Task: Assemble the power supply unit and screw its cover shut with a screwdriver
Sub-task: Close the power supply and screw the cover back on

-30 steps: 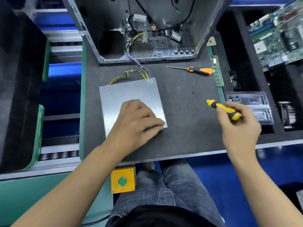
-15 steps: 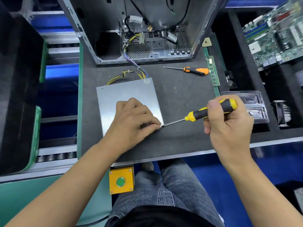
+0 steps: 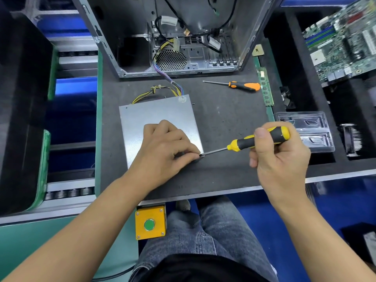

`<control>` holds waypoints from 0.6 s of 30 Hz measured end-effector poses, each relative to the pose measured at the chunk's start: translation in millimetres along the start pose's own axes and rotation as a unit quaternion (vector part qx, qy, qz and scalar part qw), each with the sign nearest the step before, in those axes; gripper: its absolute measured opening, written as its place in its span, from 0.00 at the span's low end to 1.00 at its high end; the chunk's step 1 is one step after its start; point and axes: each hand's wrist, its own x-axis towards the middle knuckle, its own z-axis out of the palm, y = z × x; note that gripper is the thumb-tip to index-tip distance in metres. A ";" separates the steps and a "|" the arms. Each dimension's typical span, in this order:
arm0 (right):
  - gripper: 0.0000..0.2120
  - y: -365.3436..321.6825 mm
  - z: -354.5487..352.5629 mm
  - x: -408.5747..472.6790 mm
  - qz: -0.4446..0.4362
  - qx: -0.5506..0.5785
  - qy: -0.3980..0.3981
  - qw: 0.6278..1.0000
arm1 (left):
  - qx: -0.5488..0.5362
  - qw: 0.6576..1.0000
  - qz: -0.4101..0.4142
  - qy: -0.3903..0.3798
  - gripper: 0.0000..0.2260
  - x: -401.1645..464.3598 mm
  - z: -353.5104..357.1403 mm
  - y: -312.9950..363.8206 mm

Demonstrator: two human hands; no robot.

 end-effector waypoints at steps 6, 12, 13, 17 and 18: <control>0.06 0.3 1.7 -0.3 0.007 0.015 0.000 1.000 | 0.000 1.000 -0.002 0.000 0.04 0.2 -0.7 -0.1; 0.05 -2.0 -0.3 -1.7 -0.010 0.009 -0.012 1.000 | 0.004 1.000 -0.002 -0.001 0.04 0.1 0.1 -0.7; 0.05 -4.2 -0.6 -1.6 -0.023 0.001 -0.021 1.000 | 0.004 1.000 -0.003 -0.001 0.04 0.2 0.1 -0.7; 0.06 -20.2 0.7 3.7 -0.076 -0.027 -0.070 0.994 | 0.005 1.000 0.002 -0.002 0.08 0.2 0.0 -1.6; 0.08 -24.7 0.1 7.1 -0.082 -0.037 -0.080 0.993 | 0.004 1.000 0.003 -0.003 0.09 0.2 -0.1 -1.6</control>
